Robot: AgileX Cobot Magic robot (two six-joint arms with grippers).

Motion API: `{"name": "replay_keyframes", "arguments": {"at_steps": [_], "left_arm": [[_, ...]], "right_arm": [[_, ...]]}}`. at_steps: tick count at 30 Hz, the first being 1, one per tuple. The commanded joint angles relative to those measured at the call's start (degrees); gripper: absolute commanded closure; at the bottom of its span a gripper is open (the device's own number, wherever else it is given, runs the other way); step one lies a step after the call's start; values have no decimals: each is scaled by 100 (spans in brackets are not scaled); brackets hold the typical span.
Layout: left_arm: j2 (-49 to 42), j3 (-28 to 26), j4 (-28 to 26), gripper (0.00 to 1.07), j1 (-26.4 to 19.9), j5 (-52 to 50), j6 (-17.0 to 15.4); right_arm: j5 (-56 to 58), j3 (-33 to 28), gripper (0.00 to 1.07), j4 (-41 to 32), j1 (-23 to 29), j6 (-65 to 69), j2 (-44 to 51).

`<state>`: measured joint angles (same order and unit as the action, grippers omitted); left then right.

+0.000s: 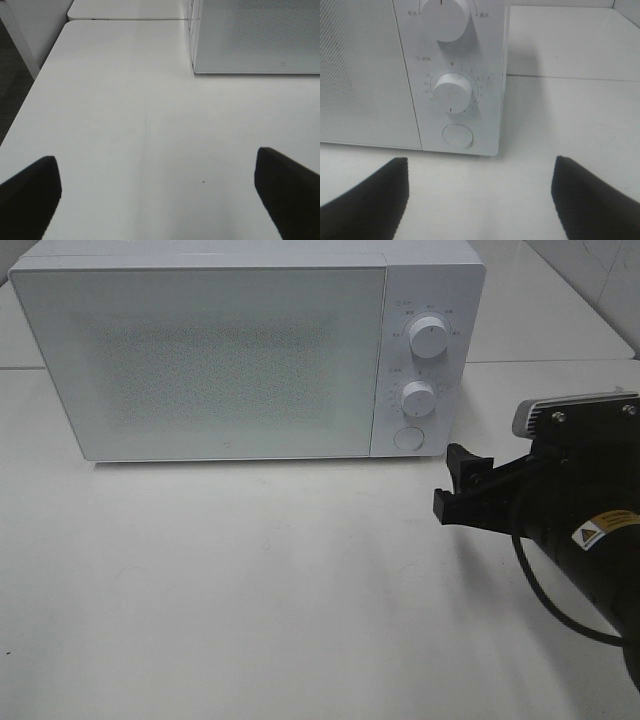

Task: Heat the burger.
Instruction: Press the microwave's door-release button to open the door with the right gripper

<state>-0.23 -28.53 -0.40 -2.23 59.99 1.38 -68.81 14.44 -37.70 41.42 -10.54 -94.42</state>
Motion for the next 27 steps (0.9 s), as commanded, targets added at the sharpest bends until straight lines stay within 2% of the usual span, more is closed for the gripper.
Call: {"name": "replay_keyframes", "arguments": {"at_steps": [1, 7, 17, 25, 27], "left_arm": [[-120, -11, -6, 3, -6, -46, -34], [-120, -11, -6, 3, -6, -46, -34], [-120, -11, -6, 3, -6, -52, -34], [-120, -11, -6, 3, -6, -52, -34], [-120, -11, -6, 3, -6, -52, -34]], "right_arm": [[-281, 241, 31, -246, 269, -109, -286], [-241, 424, 31, -550, 418, -126, -579], [-172, 521, 31, -550, 418, 80, -625], [-92, 521, 38, -550, 418, 1994, -625], [-92, 521, 42, -550, 418, 3077, -625]]}}
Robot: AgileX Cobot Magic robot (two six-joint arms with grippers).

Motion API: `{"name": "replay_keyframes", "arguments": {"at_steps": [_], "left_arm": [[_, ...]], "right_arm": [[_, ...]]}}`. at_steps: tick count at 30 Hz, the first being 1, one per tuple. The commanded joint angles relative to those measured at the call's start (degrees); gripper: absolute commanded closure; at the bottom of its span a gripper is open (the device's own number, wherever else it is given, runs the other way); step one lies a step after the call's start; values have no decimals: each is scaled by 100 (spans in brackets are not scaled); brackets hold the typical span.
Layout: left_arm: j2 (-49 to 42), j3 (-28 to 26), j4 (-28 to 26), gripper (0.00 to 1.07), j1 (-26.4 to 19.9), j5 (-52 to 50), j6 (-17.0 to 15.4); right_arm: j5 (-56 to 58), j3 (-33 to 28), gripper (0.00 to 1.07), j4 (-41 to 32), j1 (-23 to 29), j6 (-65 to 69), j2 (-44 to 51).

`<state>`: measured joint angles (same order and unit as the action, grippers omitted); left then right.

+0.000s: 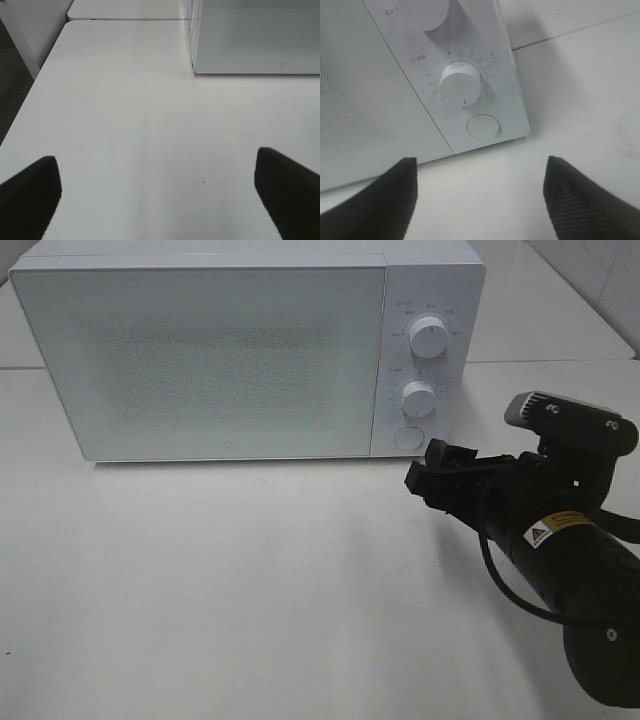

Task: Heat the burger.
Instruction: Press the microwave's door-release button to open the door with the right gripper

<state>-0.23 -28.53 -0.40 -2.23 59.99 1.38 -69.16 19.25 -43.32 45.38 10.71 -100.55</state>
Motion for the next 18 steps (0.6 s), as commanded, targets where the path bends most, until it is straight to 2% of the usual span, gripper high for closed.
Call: {"name": "replay_keyframes", "arguments": {"at_steps": [1, 3, 6, 7, 9, 10, 12, 14, 15, 17, 18], "left_arm": [[-120, -11, -6, 3, -6, -52, -34], [-120, -11, -6, 3, -6, -52, -34], [-120, -11, -6, 3, -6, -52, -34], [-120, -11, -6, 3, -6, -52, -34], [-120, -11, -6, 3, -6, -52, -34], [-120, -11, -6, 3, -6, -52, -34], [-120, -11, -6, 3, -6, -52, -34], [-120, -11, -6, 3, -6, -52, -34], [-120, -11, -6, 3, -6, -52, -34], [-120, -11, -6, 3, -6, -52, -34], [-120, -11, -6, 3, -6, -52, -34]], "right_arm": [[-57, 40, 42, 11, 23, 951, -11], [-46, 40, 50, 11, 23, 2716, -11], [-23, 40, 52, 17, 23, 3203, -11], [86, 40, 56, 29, 23, 4148, -11], [143, 40, 59, 29, 23, 4498, -11], [281, 40, 64, 34, 23, 5180, -11], [332, 40, 67, 40, 23, 5489, -11], [435, 40, 76, 52, 23, 6085, -11], [435, 40, 76, 52, 23, 6085, -11], [487, 40, 88, 52, 23, 6257, -11], [487, 40, 88, 52, 23, 6257, -11]]}}
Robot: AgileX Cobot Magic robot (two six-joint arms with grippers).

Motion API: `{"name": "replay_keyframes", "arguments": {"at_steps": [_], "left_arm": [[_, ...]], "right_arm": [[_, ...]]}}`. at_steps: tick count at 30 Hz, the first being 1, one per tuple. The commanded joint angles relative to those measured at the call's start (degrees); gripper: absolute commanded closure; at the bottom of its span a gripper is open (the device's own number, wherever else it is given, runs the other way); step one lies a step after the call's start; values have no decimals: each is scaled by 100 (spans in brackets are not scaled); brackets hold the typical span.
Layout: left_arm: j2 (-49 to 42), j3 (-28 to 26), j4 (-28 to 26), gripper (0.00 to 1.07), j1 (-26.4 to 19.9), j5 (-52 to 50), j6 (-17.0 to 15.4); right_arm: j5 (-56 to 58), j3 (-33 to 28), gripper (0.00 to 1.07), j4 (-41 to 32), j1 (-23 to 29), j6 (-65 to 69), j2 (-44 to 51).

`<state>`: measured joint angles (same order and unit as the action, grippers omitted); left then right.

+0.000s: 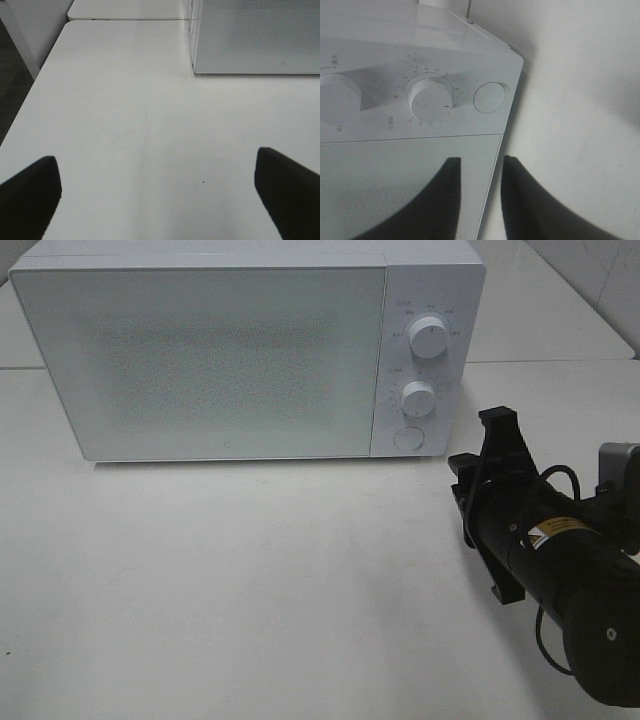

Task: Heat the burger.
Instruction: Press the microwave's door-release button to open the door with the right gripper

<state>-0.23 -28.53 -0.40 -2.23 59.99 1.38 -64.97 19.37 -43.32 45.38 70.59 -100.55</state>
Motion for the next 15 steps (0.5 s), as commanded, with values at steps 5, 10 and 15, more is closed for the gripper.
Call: {"name": "replay_keyframes", "arguments": {"at_steps": [5, 10, 15], "left_arm": [[-120, -11, -6, 3, -6, -52, -34], [-120, -11, -6, 3, -6, -52, -34], [-120, -11, -6, 3, -6, -52, -34]], "right_arm": [[132, 29, 107, -97, 23, 332, -11], [338, 97, 107, -97, 23, 372, -11], [533, 344, 107, -97, 6, 430, -252]]}}
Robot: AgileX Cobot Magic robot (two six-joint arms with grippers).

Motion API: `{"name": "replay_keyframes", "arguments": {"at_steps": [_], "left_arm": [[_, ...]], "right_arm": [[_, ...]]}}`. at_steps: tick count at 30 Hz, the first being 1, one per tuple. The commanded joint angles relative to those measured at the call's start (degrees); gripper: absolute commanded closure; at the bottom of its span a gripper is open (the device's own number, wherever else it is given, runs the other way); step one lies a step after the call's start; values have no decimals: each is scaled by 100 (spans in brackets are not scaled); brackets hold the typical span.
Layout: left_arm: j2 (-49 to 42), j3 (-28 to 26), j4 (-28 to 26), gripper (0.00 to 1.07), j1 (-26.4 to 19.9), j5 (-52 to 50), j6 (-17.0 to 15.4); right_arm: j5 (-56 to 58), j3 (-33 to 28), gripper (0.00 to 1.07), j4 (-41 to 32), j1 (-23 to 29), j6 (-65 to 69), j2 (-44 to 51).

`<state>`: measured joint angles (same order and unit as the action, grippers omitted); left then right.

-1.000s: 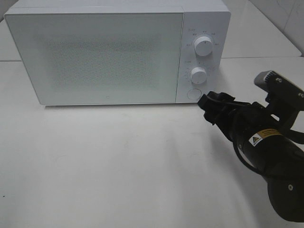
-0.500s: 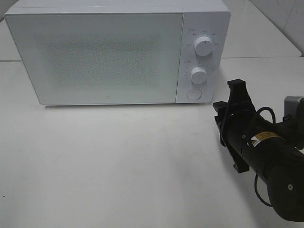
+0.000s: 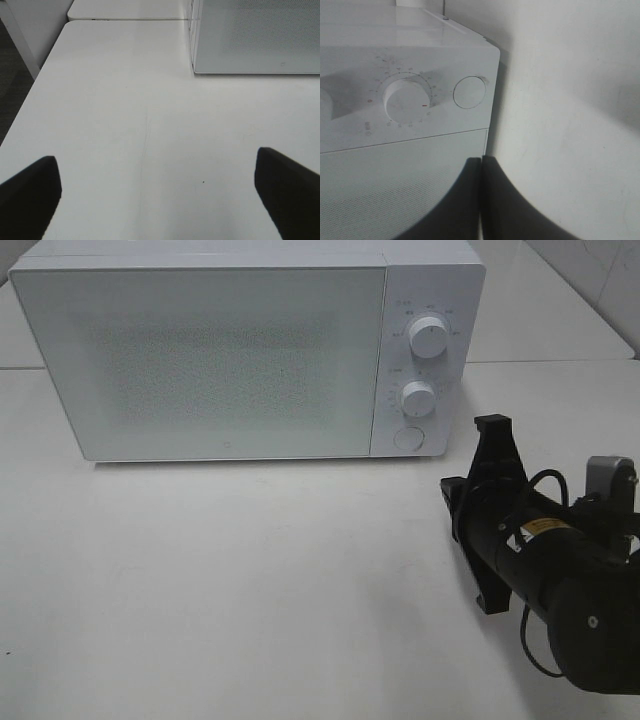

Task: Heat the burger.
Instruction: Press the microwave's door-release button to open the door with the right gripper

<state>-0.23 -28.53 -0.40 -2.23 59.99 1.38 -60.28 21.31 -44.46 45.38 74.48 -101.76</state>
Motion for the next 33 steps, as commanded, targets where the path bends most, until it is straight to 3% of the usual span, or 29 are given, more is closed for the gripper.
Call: {"name": "replay_keyframes", "arguments": {"at_steps": [1, 21, 33], "left_arm": [[-120, -11, -6, 3, -6, -52, -34], [-120, -11, -6, 3, -6, -52, -34], [-120, -11, 0, 3, -6, -52, -34]], "right_arm": [[63, 269, 107, 17, 0, 126, -281], [722, 1753, 107, 350, -854, -29, -1255], [888, 2320, 107, 407, -1129, -160, -1662]]}}
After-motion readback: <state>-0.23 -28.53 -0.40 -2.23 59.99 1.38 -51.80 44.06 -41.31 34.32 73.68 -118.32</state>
